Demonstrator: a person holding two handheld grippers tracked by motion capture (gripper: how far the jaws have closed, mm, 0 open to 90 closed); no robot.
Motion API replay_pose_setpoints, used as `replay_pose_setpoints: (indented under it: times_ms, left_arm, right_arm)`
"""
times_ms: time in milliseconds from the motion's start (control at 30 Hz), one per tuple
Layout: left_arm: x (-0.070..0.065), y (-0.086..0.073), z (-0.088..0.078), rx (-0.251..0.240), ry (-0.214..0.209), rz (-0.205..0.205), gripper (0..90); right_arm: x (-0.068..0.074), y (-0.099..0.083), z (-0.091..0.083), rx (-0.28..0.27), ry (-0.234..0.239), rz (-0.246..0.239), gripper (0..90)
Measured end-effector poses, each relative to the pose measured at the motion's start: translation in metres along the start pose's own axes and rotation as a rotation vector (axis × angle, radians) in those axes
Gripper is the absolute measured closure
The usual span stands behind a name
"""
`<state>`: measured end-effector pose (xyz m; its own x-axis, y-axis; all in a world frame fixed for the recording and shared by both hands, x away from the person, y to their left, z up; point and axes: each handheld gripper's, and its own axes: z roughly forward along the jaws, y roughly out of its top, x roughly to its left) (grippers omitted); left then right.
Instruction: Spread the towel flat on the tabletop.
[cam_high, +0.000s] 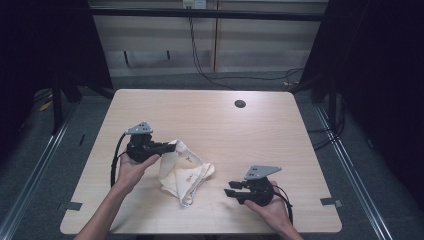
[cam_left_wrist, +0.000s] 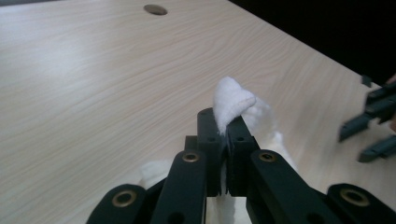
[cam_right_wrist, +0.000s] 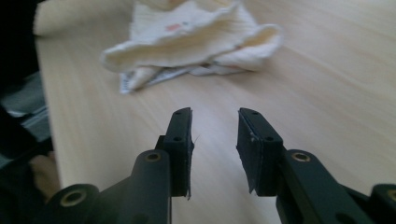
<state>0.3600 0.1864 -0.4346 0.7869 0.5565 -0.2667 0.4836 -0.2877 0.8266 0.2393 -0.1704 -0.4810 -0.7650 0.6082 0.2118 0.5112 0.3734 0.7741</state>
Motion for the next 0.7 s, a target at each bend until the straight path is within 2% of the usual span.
replay_pose_setpoints:
  times_ms: [33,67,100,133,167,233,267,333,400,500,600,633,667,700]
  left_arm:
    - [0.000,0.000,0.000,0.000,0.000,0.000,87.6]
    - [0.003,-0.003,0.000,-0.012,-0.004,-0.018,87.6]
    - [0.008,-0.006,-0.002,-0.009,0.009,-0.024,87.6]
    - [0.008,-0.006,-0.002,-0.009,0.009,-0.024,87.6]
    - [0.010,-0.006,-0.003,-0.004,0.020,-0.019,87.6]
    - [0.013,-0.006,-0.009,-0.035,0.024,-0.043,87.5]
    - [0.013,-0.006,-0.009,-0.035,0.024,-0.043,87.4]
    - [0.015,-0.009,-0.011,-0.038,0.012,-0.054,87.4]
    - [0.016,-0.012,-0.011,-0.033,0.019,-0.055,87.2]
    - [0.018,-0.013,-0.013,-0.036,0.021,-0.065,87.1]
    - [0.020,-0.013,-0.013,-0.039,0.024,-0.069,86.7]
    - [0.021,-0.012,-0.013,-0.040,0.026,-0.071,86.3]
    - [0.021,-0.012,-0.013,-0.040,0.026,-0.071,85.9]
    - [0.020,-0.012,-0.013,-0.041,0.024,-0.071,85.8]
  right_arm:
    - [0.000,0.000,0.000,0.000,0.000,0.000,66.6]
    - [0.003,0.002,0.004,0.001,0.024,-0.001,67.8]
    - [0.010,0.006,0.011,0.005,0.066,-0.009,68.2]
    - [0.010,0.006,0.011,0.005,0.066,-0.009,68.2]
    - [0.018,0.011,0.018,0.005,0.094,-0.023,68.3]
    - [0.024,0.016,0.027,0.003,0.123,-0.031,68.6]
    - [0.027,0.019,0.033,0.015,0.143,-0.038,68.9]
    - [0.031,0.020,0.039,0.020,0.144,-0.049,68.9]
    - [0.038,0.023,0.050,0.031,0.173,-0.051,68.7]
    - [0.047,0.025,0.065,0.047,0.190,-0.074,63.7]
    - [0.053,0.029,0.074,0.035,0.204,-0.085,57.4]
    - [0.055,0.032,0.082,0.042,0.217,-0.114,57.4]
    - [0.055,0.032,0.082,0.042,0.217,-0.114,57.4]
    - [0.057,0.033,0.091,0.047,0.233,-0.109,57.0]
